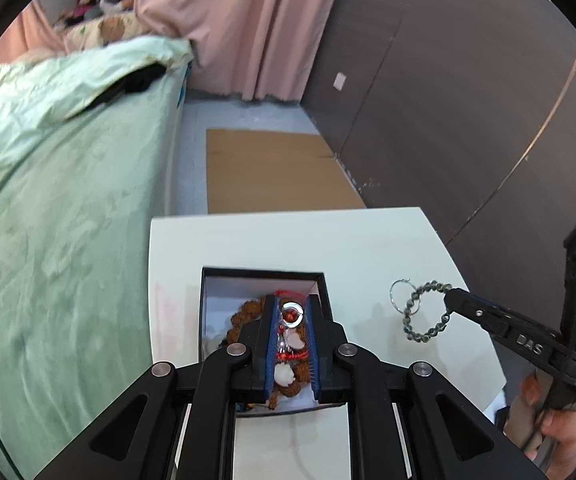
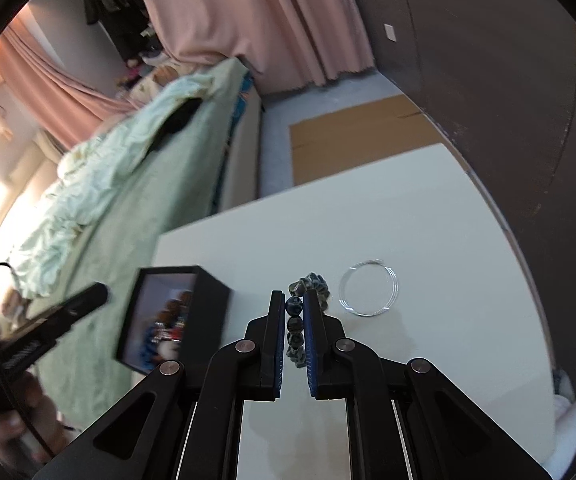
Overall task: Organize jewelry
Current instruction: 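Drop the ring into the box with the left tool while the right tool grasps the bead bracelet, then lower the bead bracelet into the box and open the right tool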
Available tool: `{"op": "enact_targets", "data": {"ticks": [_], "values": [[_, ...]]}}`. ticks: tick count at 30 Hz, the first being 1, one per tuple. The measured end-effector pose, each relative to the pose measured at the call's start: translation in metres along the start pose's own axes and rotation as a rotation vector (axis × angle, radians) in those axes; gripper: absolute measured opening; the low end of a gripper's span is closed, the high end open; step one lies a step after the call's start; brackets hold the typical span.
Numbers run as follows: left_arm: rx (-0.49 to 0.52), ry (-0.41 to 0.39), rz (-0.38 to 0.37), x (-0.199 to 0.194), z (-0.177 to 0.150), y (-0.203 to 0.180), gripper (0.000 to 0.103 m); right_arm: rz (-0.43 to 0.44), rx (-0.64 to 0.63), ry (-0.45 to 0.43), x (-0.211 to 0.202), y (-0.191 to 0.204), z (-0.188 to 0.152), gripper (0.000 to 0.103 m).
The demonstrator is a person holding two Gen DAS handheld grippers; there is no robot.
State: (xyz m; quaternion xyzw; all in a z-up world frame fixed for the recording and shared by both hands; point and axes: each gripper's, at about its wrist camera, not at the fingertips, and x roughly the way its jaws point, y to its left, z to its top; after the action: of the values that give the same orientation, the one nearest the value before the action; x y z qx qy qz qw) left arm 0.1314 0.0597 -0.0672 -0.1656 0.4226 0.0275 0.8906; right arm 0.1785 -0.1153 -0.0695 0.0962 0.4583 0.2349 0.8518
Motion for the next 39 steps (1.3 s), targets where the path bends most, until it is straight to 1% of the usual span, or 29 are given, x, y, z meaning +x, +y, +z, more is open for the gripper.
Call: {"op": "enact_targets", "data": {"ticks": [1, 2, 3, 4, 5, 6, 8, 13, 19, 23, 26, 29, 30, 31, 32, 33, 35, 36, 37, 39], "values": [[-0.011, 0.013, -0.013, 0.001, 0.0, 0.001, 0.036, 0.019, 0.001, -0.008, -0.001, 0.003, -0.001, 0.01], [-0.017, 0.011, -0.024, 0.0, -0.002, 0.001, 0.046, 0.042, 0.003, -0.016, -0.002, 0.007, -0.002, 0.01], [-0.021, -0.006, -0.024, -0.004, -0.003, 0.002, 0.064, 0.057, 0.006, -0.02, -0.001, 0.011, -0.002, 0.01], [-0.022, -0.024, -0.018, -0.008, -0.003, 0.002, 0.075, 0.071, 0.008, -0.023, -0.001, 0.015, -0.002, 0.01], [-0.021, -0.044, -0.013, -0.013, -0.004, 0.002, 0.077, 0.089, 0.012, -0.03, -0.001, 0.019, -0.003, 0.01], [-0.02, -0.064, -0.013, -0.019, -0.004, 0.003, 0.078, 0.103, 0.014, -0.036, -0.003, 0.023, -0.003, 0.01], [-0.026, -0.073, -0.014, -0.026, -0.004, 0.006, 0.078, 0.131, 0.014, -0.051, -0.005, 0.029, -0.005, 0.01], [-0.073, -0.072, -0.009, -0.035, -0.006, 0.021, 0.078, 0.203, 0.011, -0.108, -0.012, 0.048, -0.005, 0.01], [-0.078, -0.086, 0.001, -0.045, -0.01, 0.031, 0.078, 0.267, 0.02, -0.129, -0.005, 0.072, -0.006, 0.01], [-0.084, -0.08, 0.018, -0.045, -0.013, 0.036, 0.078, 0.313, 0.06, -0.117, 0.006, 0.078, -0.007, 0.01], [-0.088, -0.072, 0.028, -0.045, -0.017, 0.041, 0.078, 0.367, 0.056, -0.114, 0.01, 0.082, -0.007, 0.011], [-0.088, -0.073, 0.031, -0.047, -0.019, 0.042, 0.078, 0.388, 0.045, -0.092, 0.016, 0.086, -0.008, 0.011], [-0.088, -0.073, 0.032, -0.047, -0.019, 0.042, 0.078, 0.388, 0.051, -0.067, 0.02, 0.086, -0.008, 0.016], [-0.09, -0.072, 0.032, -0.047, -0.019, 0.042, 0.078, 0.388, 0.061, -0.045, 0.023, 0.085, -0.008, 0.032], [-0.093, -0.071, 0.028, -0.046, -0.019, 0.042, 0.078, 0.374, 0.079, -0.025, 0.025, 0.081, -0.009, 0.043], [-0.094, -0.07, 0.025, -0.046, -0.019, 0.042, 0.078, 0.361, 0.091, -0.03, 0.023, 0.078, -0.01, 0.059], [-0.089, -0.067, 0.022, -0.045, -0.02, 0.04, 0.078, 0.344, 0.102, -0.045, 0.016, 0.071, -0.01, 0.064], [-0.087, -0.067, 0.021, -0.045, -0.02, 0.039, 0.078, 0.342, 0.106, -0.043, 0.013, 0.068, -0.01, 0.07], [-0.084, -0.065, 0.018, -0.044, -0.02, 0.038, 0.078, 0.337, 0.111, -0.046, 0.009, 0.064, -0.01, 0.072], [-0.079, -0.063, 0.012, -0.045, -0.02, 0.036, 0.078, 0.318, 0.106, -0.055, 0.003, 0.058, -0.012, 0.073]]}}
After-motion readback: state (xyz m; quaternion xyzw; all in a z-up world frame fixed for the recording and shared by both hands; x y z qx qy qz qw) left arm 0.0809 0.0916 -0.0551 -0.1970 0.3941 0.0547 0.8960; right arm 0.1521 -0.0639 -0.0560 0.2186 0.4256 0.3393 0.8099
